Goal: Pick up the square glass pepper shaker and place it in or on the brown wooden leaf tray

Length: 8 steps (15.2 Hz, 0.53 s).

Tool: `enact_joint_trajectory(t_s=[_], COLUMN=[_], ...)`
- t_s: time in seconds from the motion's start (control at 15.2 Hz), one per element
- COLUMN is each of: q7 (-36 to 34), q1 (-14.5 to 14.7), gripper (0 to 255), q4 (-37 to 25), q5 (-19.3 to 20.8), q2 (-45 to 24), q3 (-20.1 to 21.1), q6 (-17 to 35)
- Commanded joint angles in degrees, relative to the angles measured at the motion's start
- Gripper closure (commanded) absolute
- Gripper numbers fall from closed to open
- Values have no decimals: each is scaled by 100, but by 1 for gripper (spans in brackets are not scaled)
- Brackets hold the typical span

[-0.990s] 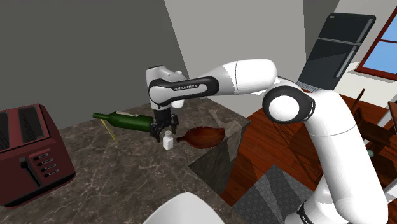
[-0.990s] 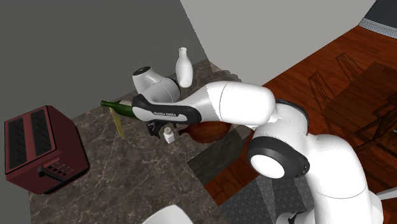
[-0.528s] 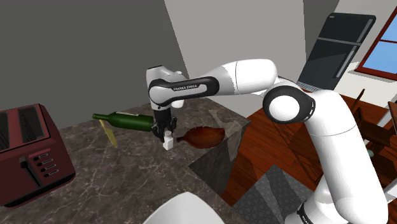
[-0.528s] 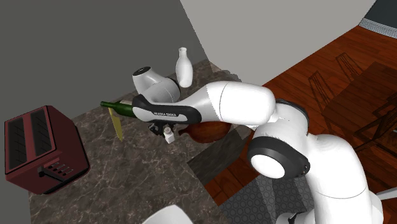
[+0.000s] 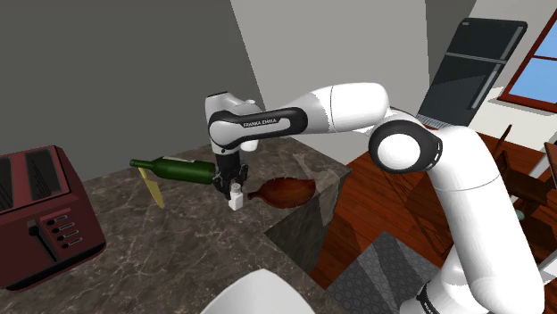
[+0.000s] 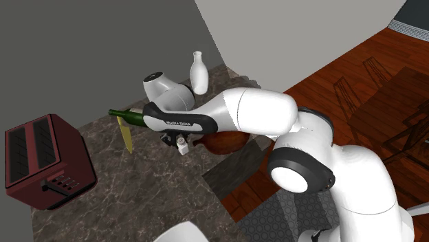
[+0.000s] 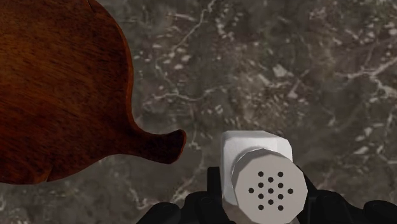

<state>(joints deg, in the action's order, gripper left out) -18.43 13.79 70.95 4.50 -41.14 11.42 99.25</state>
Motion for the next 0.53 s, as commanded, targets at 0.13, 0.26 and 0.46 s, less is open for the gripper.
enact_joint_trajectory(t_s=[0.13, 0.26, 0.46], q7=[0, 0, 0], q1=[4, 8, 16], gripper=[255, 255, 255], q4=[-131, -230, -397], q5=[-10, -16, -23], q2=[59, 93, 132], q3=[7, 12, 17], q6=[-192, -324, -529])
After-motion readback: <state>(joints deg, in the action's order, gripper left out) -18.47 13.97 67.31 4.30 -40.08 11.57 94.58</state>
